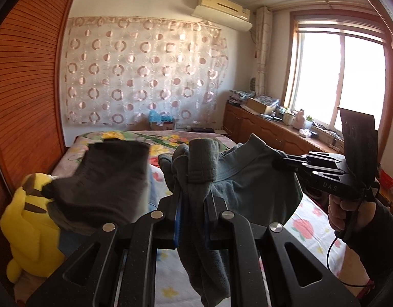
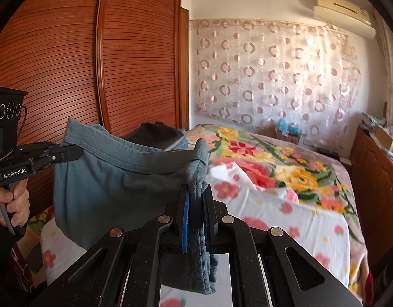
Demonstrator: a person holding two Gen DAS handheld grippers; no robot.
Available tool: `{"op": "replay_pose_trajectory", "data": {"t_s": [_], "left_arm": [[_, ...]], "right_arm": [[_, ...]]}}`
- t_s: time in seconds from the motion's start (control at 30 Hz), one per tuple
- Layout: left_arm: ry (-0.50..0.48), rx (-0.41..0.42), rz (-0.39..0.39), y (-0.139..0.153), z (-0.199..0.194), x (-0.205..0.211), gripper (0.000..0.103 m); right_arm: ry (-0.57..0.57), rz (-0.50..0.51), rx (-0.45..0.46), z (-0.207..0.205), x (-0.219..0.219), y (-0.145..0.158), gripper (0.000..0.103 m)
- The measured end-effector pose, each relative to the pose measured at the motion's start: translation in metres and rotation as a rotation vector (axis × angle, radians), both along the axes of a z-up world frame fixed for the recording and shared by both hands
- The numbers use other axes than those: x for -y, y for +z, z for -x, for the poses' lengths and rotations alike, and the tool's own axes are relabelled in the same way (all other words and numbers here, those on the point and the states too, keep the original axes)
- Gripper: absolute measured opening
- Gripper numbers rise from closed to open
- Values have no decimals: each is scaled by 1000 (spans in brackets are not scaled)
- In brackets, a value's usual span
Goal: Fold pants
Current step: 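Carry the folded shorts with both grippers toward the clothes pile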
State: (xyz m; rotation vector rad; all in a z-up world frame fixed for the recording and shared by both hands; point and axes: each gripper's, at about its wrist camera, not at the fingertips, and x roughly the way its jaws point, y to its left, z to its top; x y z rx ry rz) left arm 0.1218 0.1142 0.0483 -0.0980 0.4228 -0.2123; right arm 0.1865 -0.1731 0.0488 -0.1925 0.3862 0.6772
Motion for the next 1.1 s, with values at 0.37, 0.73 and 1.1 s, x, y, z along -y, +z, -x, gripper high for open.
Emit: {"op": "replay_pose_trajectory", "data": {"t_s": [0.37, 0.73, 1.1], "left_arm": [[89, 39, 13, 15, -32, -43, 14], [242, 63, 70, -3, -34, -85, 14], [363, -4, 80, -37, -36, -101, 14]], "right_arm": [[78, 40, 49, -80, -48, 21, 9], [164, 90, 109, -148, -112, 25, 9], [221, 161, 78, -198, -181, 0, 11]]}}
